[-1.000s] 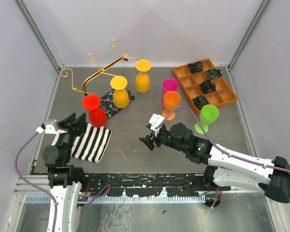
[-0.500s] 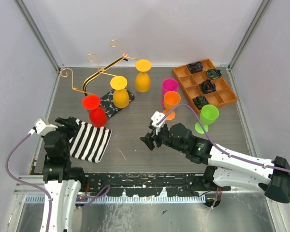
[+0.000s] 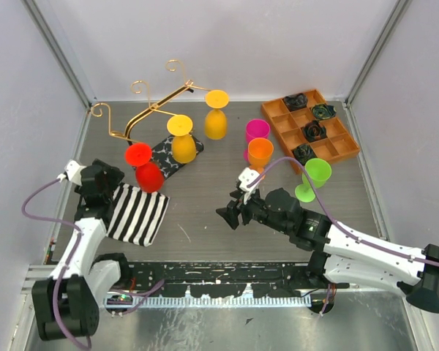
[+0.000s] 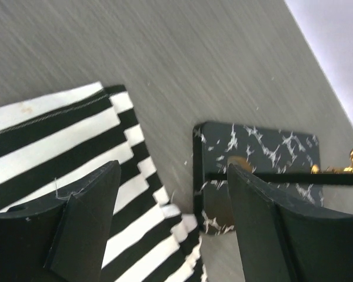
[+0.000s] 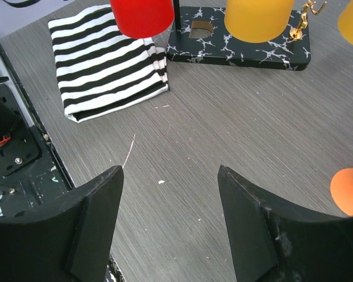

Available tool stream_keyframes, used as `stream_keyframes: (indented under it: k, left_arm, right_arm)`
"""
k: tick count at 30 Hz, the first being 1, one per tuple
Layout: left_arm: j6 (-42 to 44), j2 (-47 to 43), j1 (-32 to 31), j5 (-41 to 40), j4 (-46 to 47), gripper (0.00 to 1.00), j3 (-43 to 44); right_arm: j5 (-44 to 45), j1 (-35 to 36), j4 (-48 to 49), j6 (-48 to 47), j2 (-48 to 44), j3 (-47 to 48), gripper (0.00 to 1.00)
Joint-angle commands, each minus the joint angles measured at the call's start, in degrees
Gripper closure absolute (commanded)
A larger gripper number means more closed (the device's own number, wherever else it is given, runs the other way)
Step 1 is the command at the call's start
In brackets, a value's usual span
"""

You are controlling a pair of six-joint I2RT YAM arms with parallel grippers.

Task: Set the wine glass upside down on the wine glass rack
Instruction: Adjust the wine rack at the center of the board.

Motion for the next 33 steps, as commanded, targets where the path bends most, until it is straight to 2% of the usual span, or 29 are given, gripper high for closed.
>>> stream_keyframes:
  k: [1,6,11,18,29,33]
  left_arm:
    - [-3.54,7.04,2.51,2.90,16.54,0.19,1.78]
    - [-3.45,16.92,3.98,9.40,23.52,0.19,5.73]
    - [-4.05,25.37,4.30,16.69,25.42,0.23,10.26]
    - [-6.06,25.36,3.14,20.83,27.28,0.25,7.46]
    - [-10.34,22.89,-1.43,19.39,29.88,0.25,1.96]
    - [-10.96,22.95,-5.28,18.18,31.12,0.25,1.17]
  right_arm:
    - [0.28,0.06,1.30,2.14,-1.16,-0.24,0.29]
    - [0.35,0.07,0.71,2.56,-1.56,-0.25,0.29]
    - [0.60,0.06,0.56,3.42,-2.04,-0.46,0.29]
    - [0.97,0.06,0.97,4.65,-1.93,-1.08,0.29]
    - [1.60,0.05,1.29,5.96,-1.04,-1.09,0.29]
    - [2.55,0.01,1.19,5.99,-1.62,-1.40,0.29]
